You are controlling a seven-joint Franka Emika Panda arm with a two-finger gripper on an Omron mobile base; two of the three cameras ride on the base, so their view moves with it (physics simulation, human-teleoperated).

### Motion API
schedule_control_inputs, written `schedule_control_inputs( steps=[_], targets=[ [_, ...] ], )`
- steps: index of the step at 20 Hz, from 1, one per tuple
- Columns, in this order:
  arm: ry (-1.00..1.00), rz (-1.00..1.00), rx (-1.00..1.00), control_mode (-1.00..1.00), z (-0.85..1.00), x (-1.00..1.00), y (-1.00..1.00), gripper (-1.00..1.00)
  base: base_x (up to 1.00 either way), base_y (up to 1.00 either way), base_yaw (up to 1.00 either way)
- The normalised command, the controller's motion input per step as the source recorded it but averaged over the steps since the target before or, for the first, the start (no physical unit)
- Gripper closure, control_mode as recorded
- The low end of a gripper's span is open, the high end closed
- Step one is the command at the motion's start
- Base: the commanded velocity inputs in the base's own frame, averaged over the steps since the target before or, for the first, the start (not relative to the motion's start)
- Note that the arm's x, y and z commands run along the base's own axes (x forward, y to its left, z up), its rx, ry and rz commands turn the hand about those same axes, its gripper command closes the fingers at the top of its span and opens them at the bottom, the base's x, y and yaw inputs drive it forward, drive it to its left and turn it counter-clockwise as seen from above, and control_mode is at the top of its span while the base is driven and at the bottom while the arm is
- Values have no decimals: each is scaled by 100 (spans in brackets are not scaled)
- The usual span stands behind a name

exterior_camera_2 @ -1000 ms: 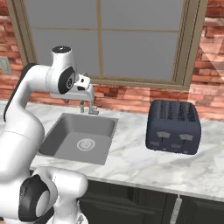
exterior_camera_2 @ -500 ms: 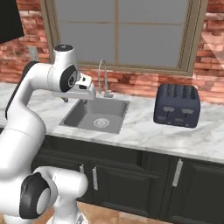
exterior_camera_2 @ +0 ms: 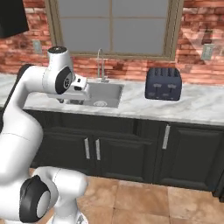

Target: Navigate to the stove.

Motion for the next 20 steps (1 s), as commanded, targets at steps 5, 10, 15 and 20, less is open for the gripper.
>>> schedule_control_inputs(
  steps=[5,10,15,20],
  targets=[
    [0,0,0,100,0,0,0,-100,-44,0,-69],
    [0,0,0,100,0,0,0,-100,-29,3,-85],
    [0,0,0,100,0,0,0,-100,-17,1,-89],
    [0,0,0,100,0,0,0,-100,-6,0,-90]
  ],
)
